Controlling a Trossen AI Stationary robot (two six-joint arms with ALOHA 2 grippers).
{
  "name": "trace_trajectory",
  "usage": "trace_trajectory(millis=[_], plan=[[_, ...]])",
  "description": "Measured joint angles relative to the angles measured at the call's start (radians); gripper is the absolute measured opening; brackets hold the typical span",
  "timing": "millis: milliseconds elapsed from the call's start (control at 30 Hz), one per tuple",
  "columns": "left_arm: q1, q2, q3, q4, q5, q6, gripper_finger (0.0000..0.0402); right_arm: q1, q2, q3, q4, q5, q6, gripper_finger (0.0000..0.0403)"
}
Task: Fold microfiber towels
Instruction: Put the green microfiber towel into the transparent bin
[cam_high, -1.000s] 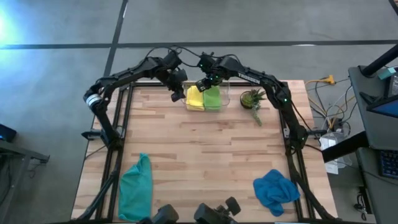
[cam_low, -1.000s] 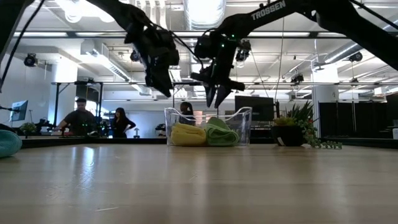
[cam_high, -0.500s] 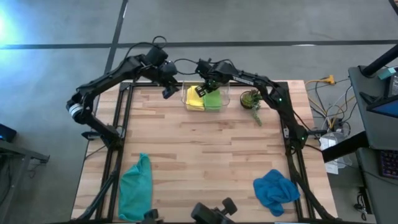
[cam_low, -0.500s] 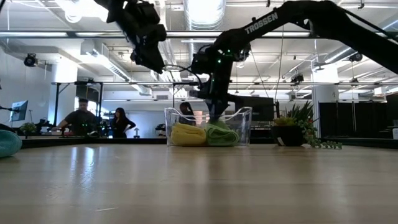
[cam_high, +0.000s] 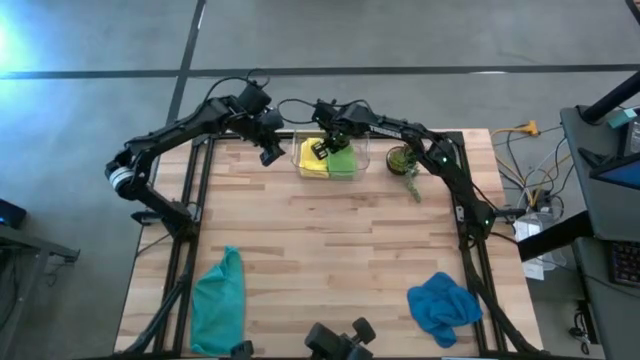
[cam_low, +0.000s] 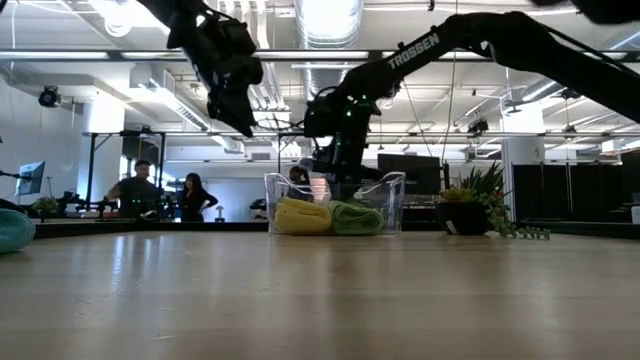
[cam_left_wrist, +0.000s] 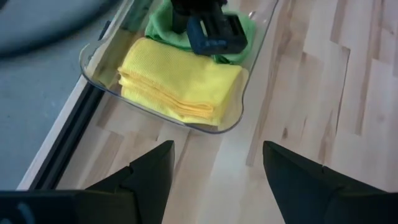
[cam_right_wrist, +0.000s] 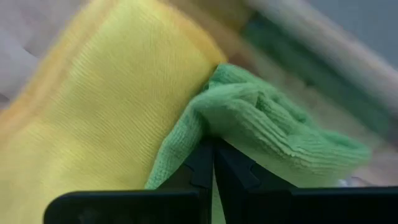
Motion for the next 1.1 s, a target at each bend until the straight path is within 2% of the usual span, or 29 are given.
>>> trace_trajectory(millis=[133, 433, 567, 867, 1100], plan=[[0.0, 0.0, -0.02, 0.032, 0.003, -0.023, 0.0228, 0.003, 0.013, -0.001, -0.011, -0.016, 0.012, 0.0009], [0.0, 0.029, -0.08, 0.118, 0.018, -0.032, 0.0228, 0.003, -0.053, 0.001, 0.006, 0.01, 0.034, 0.0009], [-0.001, 0.031, -0.122, 0.15, 0.054, -0.052, 0.0228, 0.009, -0.034, 0.001, 0.029, -0.006, 0.057, 0.0009], [-0.002, 0.03, -0.144, 0.154, 0.06, -0.052, 0.0228, 0.011, 0.017, 0.009, 0.082, -0.024, 0.099, 0.0009], [-0.002, 0.028, -0.164, 0.152, 0.06, -0.066, 0.0228, -0.001, 0.029, 0.014, 0.044, 0.06, 0.117, 0.0009]])
